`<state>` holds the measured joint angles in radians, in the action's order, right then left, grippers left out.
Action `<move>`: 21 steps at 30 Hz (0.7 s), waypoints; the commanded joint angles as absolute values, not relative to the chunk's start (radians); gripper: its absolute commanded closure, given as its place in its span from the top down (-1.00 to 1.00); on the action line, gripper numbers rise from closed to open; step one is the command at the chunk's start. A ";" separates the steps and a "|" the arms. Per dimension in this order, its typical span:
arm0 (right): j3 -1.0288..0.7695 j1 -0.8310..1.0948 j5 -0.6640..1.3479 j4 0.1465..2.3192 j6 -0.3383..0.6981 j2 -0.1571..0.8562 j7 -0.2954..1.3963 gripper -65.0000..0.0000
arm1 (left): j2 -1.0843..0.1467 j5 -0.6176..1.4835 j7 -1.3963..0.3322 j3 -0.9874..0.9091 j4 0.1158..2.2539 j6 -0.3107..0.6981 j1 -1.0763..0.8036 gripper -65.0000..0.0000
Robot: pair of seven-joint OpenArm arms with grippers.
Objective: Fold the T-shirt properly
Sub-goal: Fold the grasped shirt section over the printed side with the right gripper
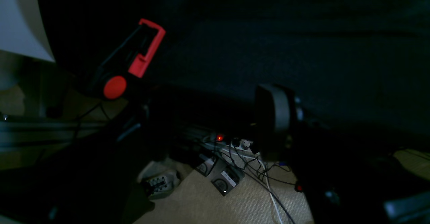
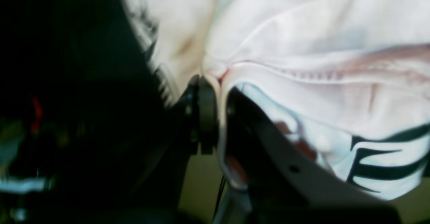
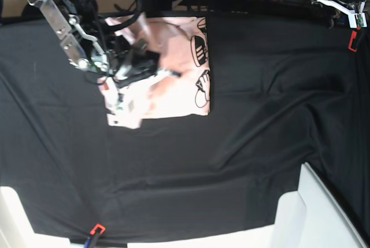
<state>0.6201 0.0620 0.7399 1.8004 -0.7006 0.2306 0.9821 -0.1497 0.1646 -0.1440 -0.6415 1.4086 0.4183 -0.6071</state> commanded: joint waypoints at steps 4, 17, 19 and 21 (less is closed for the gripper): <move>0.618 0.021 0.742 1.781 -0.698 0.191 0.997 -1.00 | -0.162 0.176 -0.120 -0.650 1.419 0.410 -0.621 0.14; 0.618 -0.008 0.742 1.695 -0.698 0.134 0.997 -0.99 | -0.162 0.176 -0.120 -0.645 1.414 0.410 -0.618 0.14; 0.618 -0.010 0.742 1.693 -0.698 0.113 0.997 -0.92 | -0.162 0.176 -0.120 -0.645 1.414 0.410 -0.618 0.14; 0.618 -0.010 0.742 1.693 -0.698 0.090 1.001 -0.65 | -0.162 0.176 -0.120 -0.645 1.414 0.410 -0.618 0.14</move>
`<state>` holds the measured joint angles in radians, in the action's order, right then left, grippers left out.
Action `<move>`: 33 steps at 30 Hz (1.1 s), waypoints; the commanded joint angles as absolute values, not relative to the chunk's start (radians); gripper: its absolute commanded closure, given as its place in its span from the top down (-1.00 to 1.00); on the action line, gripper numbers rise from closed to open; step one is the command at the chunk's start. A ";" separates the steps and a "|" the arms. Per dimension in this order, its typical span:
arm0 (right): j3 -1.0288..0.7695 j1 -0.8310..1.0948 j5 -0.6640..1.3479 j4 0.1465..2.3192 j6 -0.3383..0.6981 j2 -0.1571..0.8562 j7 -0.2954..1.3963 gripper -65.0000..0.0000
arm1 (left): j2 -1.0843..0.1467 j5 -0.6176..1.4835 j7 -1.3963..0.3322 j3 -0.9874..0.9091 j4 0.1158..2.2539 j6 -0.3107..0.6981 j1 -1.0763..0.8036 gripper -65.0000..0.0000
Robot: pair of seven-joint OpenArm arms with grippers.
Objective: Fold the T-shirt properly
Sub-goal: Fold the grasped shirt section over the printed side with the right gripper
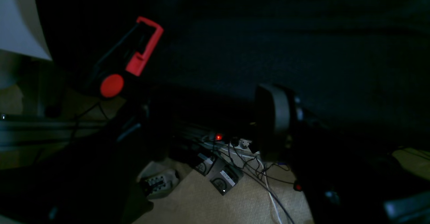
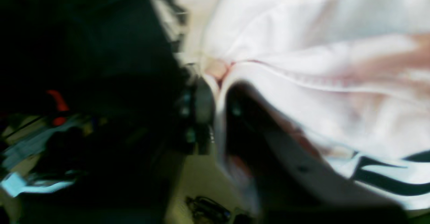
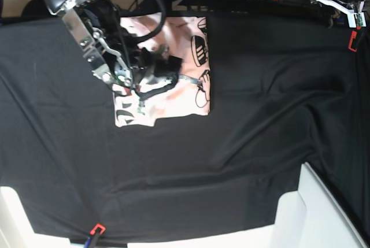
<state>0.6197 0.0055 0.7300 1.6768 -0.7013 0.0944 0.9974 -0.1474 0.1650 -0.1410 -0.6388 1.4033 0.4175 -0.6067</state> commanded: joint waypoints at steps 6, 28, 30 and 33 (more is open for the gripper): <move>0.713 -0.036 0.748 1.696 -0.698 0.048 1.003 0.32 | -0.162 0.176 -0.120 -0.645 1.414 0.410 -0.621 0.14; 0.446 0.031 0.742 1.879 -0.698 0.156 1.127 0.33 | -0.165 0.176 -0.120 -0.647 1.385 0.410 -0.611 0.14; 0.437 0.030 0.742 1.863 -0.698 0.171 1.125 0.33 | -0.165 0.176 -0.120 -0.647 1.385 0.410 -0.611 0.14; 0.441 0.027 0.742 1.857 -0.698 0.205 1.090 0.34 | -0.165 0.176 -0.120 -0.650 1.385 0.410 -0.611 0.14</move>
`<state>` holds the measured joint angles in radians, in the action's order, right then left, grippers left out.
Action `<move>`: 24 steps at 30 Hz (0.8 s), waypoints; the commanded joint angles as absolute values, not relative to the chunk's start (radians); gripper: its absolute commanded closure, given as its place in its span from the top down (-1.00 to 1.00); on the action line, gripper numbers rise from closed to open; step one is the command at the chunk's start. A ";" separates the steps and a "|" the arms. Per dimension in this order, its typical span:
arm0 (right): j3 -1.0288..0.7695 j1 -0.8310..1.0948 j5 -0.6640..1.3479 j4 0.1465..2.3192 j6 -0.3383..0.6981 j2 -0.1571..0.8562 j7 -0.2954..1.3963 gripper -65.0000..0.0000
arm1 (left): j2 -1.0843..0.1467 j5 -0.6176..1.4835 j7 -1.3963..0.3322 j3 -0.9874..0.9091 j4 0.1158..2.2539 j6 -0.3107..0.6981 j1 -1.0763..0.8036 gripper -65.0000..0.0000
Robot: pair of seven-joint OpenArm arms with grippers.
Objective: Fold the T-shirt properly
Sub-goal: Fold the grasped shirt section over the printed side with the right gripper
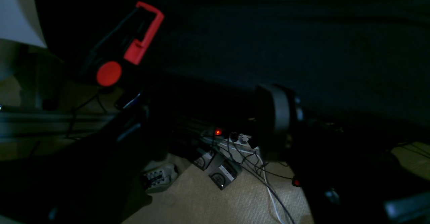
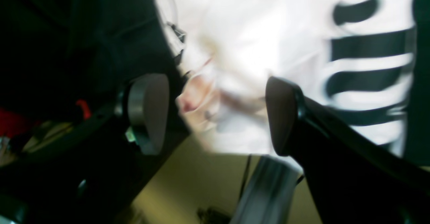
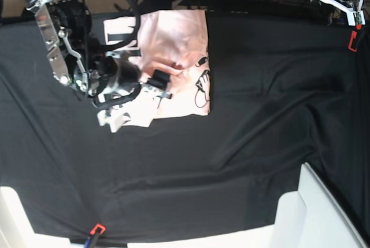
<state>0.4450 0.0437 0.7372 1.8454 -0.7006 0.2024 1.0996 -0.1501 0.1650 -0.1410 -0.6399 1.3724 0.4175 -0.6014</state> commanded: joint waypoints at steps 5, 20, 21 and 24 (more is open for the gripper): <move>0.443 0.028 0.743 1.767 -0.698 0.237 1.046 0.34 | -0.166 0.176 -0.120 -0.651 1.385 0.410 -0.611 0.14; 0.532 0.007 0.746 1.722 -0.698 0.179 0.984 0.25 | -0.166 0.176 -0.120 -0.651 1.383 0.410 -0.611 0.14; 0.532 0.007 0.746 1.722 -0.698 0.177 0.984 0.15 | -0.166 0.176 -0.120 -0.651 1.383 0.410 -0.613 0.14; 0.530 -0.002 0.748 1.722 -0.698 0.177 0.984 -0.45 | -0.168 0.176 -0.120 -0.651 1.383 0.410 -0.613 0.14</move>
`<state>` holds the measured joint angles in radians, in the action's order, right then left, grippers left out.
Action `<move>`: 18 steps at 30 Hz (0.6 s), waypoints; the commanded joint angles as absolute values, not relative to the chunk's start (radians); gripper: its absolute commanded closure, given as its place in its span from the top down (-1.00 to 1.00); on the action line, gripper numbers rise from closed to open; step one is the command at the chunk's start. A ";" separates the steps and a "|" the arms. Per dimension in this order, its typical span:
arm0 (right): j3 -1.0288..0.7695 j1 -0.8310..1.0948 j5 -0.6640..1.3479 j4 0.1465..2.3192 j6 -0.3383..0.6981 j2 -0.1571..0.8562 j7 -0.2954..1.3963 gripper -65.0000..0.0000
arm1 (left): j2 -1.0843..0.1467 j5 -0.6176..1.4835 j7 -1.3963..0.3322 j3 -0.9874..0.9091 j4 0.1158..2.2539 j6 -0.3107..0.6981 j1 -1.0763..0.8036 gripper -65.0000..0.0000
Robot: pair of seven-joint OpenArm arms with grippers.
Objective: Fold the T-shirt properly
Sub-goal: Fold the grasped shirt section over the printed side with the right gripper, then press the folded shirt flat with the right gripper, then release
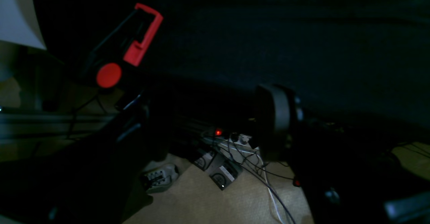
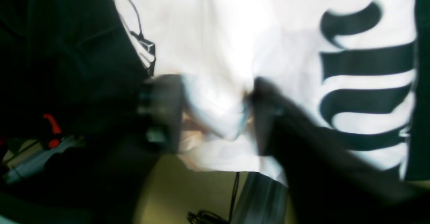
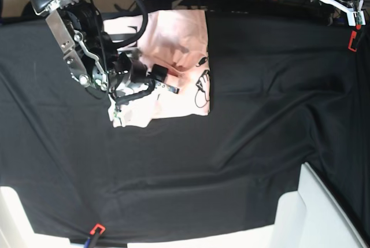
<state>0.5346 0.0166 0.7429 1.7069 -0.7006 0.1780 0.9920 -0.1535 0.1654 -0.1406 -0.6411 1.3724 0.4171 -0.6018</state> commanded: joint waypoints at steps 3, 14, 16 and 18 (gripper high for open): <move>0.530 -0.007 0.748 1.721 -0.698 0.176 0.984 -1.00 | -0.168 0.176 -0.120 -0.651 1.383 0.410 -0.613 0.14; 0.532 -0.064 0.748 1.658 -0.698 0.058 0.997 -0.97 | -0.168 0.176 -0.120 -0.648 1.383 0.410 -0.613 0.14; 0.538 -0.084 0.748 1.616 -0.698 0.033 0.997 -0.97 | -0.168 0.176 -0.120 -0.651 1.383 0.410 -0.613 0.14; 0.585 -0.111 0.748 1.586 -0.698 0.027 0.987 -0.97 | -0.168 0.176 -0.120 -0.651 1.383 0.410 -0.615 0.14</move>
<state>0.5884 -0.0895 0.7372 1.5700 -0.7013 0.0357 0.9924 -0.1555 0.1650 -0.1410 -0.6418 1.3724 0.4175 -0.6018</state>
